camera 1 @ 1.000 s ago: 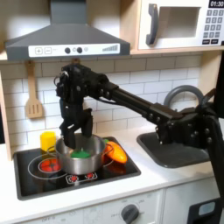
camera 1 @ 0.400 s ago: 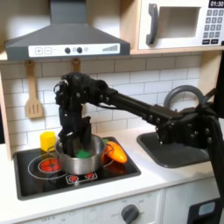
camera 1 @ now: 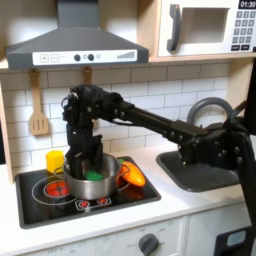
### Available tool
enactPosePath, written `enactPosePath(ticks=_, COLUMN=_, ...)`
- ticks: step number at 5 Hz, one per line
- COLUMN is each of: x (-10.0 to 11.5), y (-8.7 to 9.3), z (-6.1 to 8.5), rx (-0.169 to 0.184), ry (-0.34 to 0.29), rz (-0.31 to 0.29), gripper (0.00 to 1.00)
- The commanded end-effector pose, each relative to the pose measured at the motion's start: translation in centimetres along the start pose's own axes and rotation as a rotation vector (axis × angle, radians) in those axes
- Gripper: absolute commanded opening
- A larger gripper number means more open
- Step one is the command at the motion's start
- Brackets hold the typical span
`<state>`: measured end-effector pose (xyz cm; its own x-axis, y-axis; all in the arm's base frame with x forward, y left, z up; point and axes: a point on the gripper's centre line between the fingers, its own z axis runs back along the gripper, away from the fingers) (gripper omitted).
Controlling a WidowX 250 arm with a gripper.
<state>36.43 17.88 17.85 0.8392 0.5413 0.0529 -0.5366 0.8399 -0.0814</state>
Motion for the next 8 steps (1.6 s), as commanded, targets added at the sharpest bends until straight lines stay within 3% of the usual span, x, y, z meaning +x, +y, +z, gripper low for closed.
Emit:
enactPosePath(ticks=1, x=0.9, y=0.8, z=-0.1, rx=0.036, ry=-0.031, rz=0.016, gripper=1.00)
enactPosePath(ticks=3, x=1.9, y=1.4, z=0.3, rx=0.068, ry=-0.072, rz=0.017, gripper=1.00)
enactPosePath(ticks=5, x=2.2, y=1.8, z=-0.6, rx=0.101, ry=-0.062, rz=0.014, gripper=1.00)
enactPosePath(ticks=7, x=3.6, y=2.8, z=-1.1, rx=0.120, ry=-0.056, rz=0.060, gripper=1.00)
enactPosePath(ticks=8, x=4.3, y=4.5, z=-1.1, rx=0.138, ry=-0.051, rz=0.114, gripper=1.00)
